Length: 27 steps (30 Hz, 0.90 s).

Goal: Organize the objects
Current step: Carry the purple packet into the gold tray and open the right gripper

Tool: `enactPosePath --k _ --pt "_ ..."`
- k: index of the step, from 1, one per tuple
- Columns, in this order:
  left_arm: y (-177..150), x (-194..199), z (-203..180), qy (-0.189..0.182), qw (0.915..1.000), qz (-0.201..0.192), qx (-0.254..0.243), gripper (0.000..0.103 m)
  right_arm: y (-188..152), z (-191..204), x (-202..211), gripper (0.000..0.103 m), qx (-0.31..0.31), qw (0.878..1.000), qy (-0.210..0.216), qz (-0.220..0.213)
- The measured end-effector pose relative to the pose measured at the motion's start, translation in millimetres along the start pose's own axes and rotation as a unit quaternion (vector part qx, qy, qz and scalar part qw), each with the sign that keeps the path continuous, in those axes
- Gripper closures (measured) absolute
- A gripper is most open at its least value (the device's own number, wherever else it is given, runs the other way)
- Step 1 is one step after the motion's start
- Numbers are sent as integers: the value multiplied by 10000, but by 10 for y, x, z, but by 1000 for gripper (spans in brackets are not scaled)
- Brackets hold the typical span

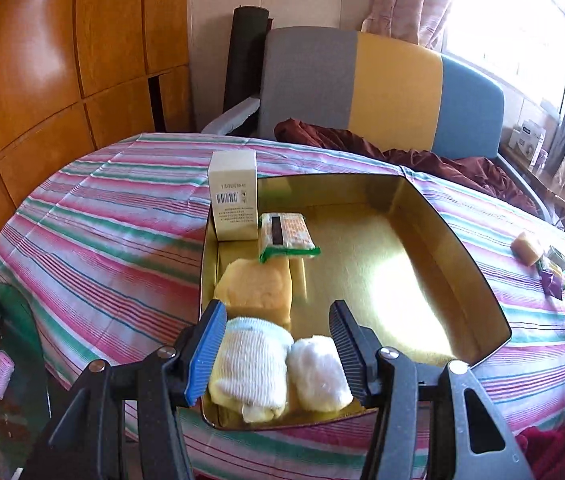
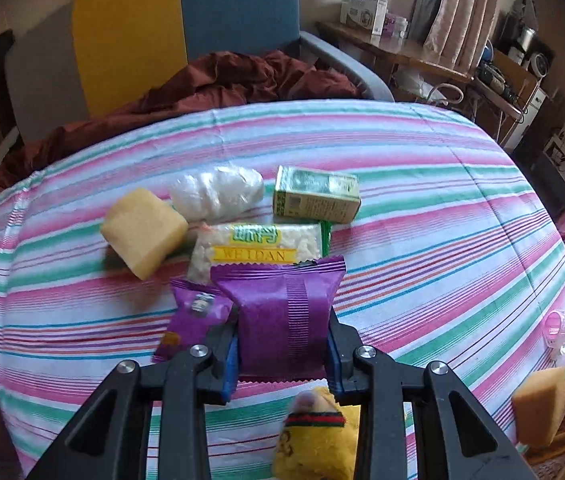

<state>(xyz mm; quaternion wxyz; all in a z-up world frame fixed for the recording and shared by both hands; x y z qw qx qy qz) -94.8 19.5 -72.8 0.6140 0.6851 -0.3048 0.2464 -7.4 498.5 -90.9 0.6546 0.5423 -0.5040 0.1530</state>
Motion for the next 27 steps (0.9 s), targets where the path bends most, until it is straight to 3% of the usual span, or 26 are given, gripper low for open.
enactPosePath --k 3,7,14,20,27 --pt "-32 -29 25 -27 10000 37 59 49 134 425 307 69 347 9980 413 -336" --pt "-32 -30 106 -93 9998 29 201 49 153 1450 650 69 1082 9836 1327 -561" --pt "22 -11 552 98 9967 9 802 49 -307 3331 1101 69 2307 9304 2812 -449" --pt "-20 -14 878 210 9931 -4 1150 49 -863 4346 949 69 2996 9004 3153 70" --pt "-36 -77 949 176 9927 36 1196 49 -1269 4817 780 65 3348 8843 3223 452"
Point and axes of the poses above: each gripper's, at about its wrist camera, not at the fingertips, and x roughly against the way its jaws point, z to its left, y to its top, the point moved 8 cm from there along -x, roughly the way its jaws point, and after that the axes turned 7 degrees about x, right-handed, at the moved point
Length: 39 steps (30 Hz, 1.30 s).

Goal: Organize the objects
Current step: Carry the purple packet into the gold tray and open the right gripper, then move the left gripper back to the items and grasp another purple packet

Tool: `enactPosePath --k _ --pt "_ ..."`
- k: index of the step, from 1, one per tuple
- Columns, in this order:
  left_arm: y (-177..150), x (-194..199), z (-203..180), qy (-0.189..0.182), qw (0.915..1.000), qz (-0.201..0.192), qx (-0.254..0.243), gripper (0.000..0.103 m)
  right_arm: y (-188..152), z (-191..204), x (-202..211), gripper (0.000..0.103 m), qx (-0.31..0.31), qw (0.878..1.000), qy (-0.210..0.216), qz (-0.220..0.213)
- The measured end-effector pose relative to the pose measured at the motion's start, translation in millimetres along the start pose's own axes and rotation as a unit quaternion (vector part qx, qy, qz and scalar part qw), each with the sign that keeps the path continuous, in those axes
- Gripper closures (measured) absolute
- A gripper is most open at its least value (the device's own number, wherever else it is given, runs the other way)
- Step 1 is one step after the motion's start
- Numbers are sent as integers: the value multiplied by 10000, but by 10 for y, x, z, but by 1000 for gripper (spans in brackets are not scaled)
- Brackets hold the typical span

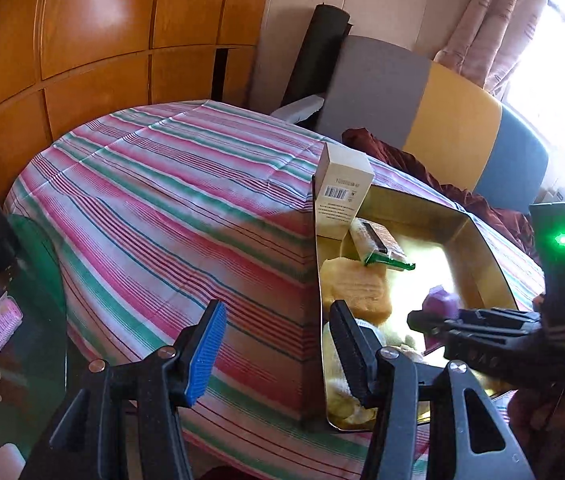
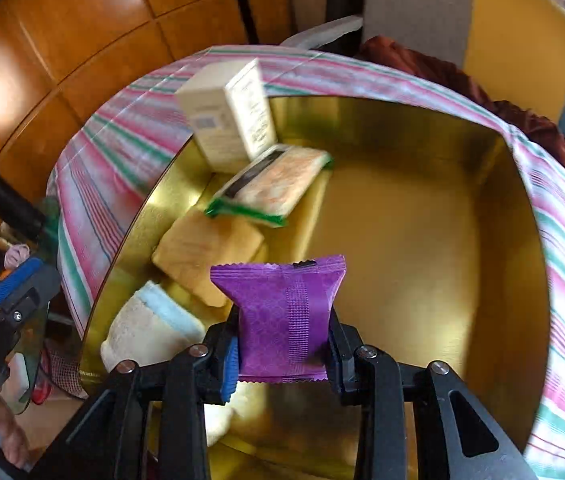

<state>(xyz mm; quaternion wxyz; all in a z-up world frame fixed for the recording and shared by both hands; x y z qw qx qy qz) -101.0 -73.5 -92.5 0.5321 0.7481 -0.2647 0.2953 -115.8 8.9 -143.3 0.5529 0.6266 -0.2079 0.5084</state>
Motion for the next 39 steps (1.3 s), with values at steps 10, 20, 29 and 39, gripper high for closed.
enactPosePath --k 10,20,29,39 --pt "-33 -11 -40 34 10000 -9 -81 49 -62 46 86 47 -82 9990 385 -196" --pt "-64 132 -320 -113 9987 -108 -491 49 -244 -341 785 25 -474 9956 173 -787" --pt "-178 270 -799 -418 9934 -126 -1060 49 -641 -1351 1535 17 -1215 9838 -568 -1190" --pt "-357 288 -1563 -1129 9780 226 -1737 49 -1482 -3135 2448 16 -2583 9272 -2290 -1453"
Point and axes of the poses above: each gripper's, at about its wrist camera, not at the fingertips, and x roughly against the way its jaws point, z to its left, y to its top, the point moved 8 cm from there along -x, roughly the way its jaws point, and after that the axes turned 7 degrees about x, right-handed, at the moved point
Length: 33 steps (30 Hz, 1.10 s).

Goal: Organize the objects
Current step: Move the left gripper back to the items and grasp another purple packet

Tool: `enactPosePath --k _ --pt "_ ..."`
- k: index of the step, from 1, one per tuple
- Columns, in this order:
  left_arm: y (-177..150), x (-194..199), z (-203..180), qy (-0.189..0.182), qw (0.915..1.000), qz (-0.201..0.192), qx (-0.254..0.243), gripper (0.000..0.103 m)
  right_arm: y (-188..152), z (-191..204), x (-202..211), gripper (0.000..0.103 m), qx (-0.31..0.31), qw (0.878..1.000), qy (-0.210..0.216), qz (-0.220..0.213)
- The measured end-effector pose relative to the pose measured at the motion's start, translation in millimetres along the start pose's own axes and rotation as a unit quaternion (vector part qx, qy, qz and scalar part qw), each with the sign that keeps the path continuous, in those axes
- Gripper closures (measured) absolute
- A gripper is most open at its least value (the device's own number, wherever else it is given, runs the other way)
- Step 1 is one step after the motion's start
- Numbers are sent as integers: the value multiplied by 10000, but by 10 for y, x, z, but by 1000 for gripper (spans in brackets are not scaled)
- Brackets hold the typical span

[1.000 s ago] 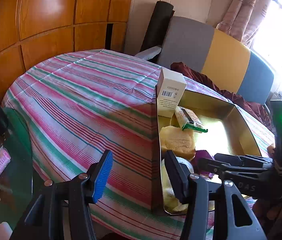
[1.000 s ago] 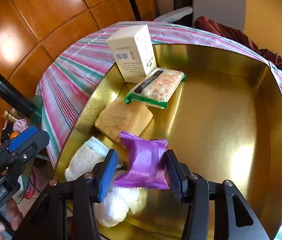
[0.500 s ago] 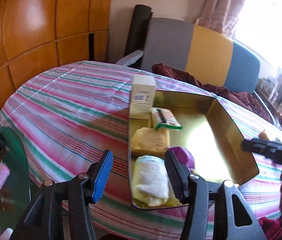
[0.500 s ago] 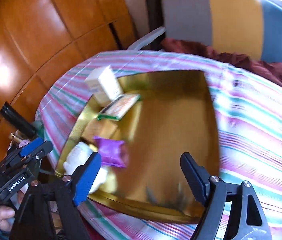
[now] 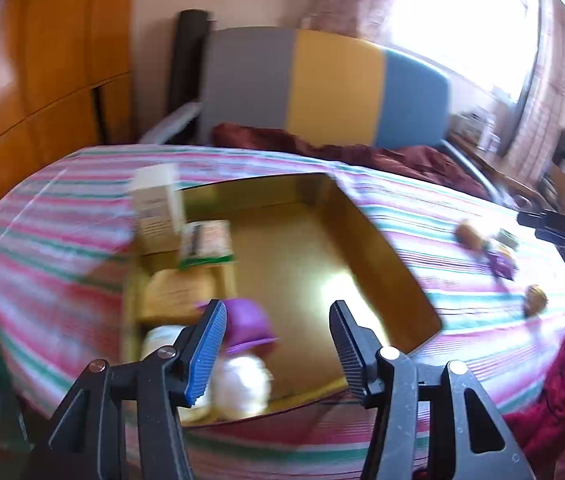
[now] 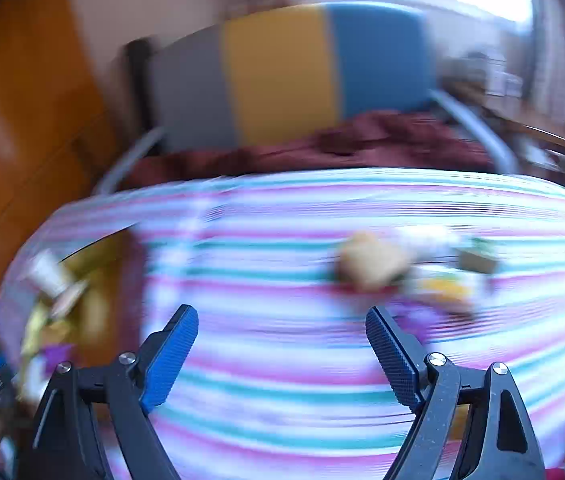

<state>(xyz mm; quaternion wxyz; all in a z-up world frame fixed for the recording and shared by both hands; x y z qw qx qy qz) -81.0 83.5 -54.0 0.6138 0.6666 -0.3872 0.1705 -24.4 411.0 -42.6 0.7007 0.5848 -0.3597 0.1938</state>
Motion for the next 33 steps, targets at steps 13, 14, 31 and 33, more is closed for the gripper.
enactPosePath --k 13,14,31,33 --pt "-7 -429 -1762 -1221 9816 642 -1318 49 -488 -1873 6 16 -3335 9398 -741 -81" --pt "-28 -497 -1900 -1319 9789 754 -1367 49 -497 -1883 7 16 -3405 9378 -668 -98" --pt "-242 -1434 -3634 -2147 9410 1865 -1836 49 -547 -1777 -30 15 -3583 9334 -130 -139" --pt "-237 -1536 -3777 -2113 9398 1893 -1903 49 -552 -1775 -38 15 -3616 9322 -61 -140"
Point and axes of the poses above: each gripper's, at about its wrist camera, not at the fingertips, and x roughly against the way its jaws point, z to its left, y to its top, the point moved 8 cm from there along -x, roughly the way its jaws point, and after that the axes turned 7 degrees about x, right-handed, at the moved point
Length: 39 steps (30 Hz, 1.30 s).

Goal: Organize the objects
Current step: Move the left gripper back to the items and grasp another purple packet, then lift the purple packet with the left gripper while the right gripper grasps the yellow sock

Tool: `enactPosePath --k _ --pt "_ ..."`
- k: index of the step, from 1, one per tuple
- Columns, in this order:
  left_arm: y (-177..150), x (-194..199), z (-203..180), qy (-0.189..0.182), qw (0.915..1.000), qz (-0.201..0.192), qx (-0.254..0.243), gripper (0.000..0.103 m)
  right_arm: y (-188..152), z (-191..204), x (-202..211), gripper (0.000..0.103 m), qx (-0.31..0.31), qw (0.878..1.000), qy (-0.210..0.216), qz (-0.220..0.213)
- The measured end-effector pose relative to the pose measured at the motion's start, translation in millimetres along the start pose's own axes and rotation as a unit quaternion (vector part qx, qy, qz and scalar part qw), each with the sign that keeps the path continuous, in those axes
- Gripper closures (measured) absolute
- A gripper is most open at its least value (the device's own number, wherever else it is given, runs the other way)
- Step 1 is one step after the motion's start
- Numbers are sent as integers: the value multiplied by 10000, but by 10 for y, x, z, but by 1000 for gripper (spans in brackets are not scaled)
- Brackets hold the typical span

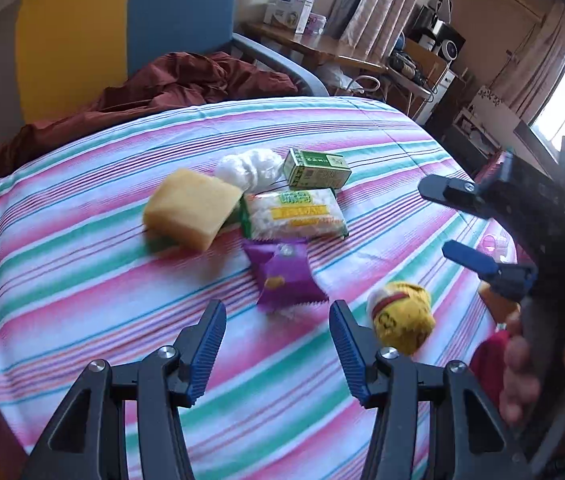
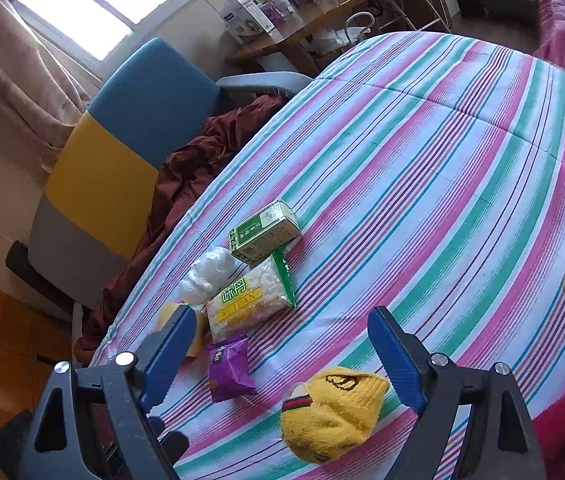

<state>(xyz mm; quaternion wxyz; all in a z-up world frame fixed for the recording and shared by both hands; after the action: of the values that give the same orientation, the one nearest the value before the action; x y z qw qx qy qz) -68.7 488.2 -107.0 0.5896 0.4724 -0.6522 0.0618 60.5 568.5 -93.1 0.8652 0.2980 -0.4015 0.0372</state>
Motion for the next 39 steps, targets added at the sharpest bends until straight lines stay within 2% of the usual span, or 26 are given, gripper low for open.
enactPosePath --k 5,9,10,11,13,15,17,24,28,39 --pt "127 -386 -106 123 9996 248 -101 49 9 -9 -21 15 -103 9999 108 20" --pt "156 -712 -38 304 9986 431 -1 49 9 -6 -37 14 -125 9998 156 45" --pt "157 -772 10 332 9984 455 77 50 9 -5 -41 14 -119 9998 171 58" --pt "161 -786 54 306 9987 386 137 56 8 -2 -48 14 -110 9998 175 68" --pt "148 -734 105 260 9994 209 122 67 9 1 -63 14 -88 9998 149 80" --pt "69 -658 153 242 9997 58 19 68 5 8 -72 14 -69 9998 166 97" --pt "-51 -551 233 399 9991 -128 -81 68 2 -1 -69 14 -83 9998 165 97" --pt "-676 -64 535 712 9960 -534 45 68 11 -129 -62 14 -400 9991 145 94" --pt "-928 112 625 892 9934 -724 -27 68 -29 -154 -131 14 -355 9990 -22 282" --pt "-914 60 575 748 9928 -932 -92 68 -156 -254 -276 14 -188 9955 -622 686"
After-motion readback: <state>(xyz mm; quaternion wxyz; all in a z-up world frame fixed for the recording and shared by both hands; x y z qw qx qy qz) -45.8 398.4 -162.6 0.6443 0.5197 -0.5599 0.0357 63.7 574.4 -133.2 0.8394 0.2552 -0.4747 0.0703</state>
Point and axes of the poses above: each gripper's, at about its wrist camera, not at the fingertips, and x roughly against the way its jaws point, z to its left, y to its top, the point moved 8 cm from there along -x, roughly the way its jaws point, and after that the axes turned 7 degrees about x, right-handed, at the moved point
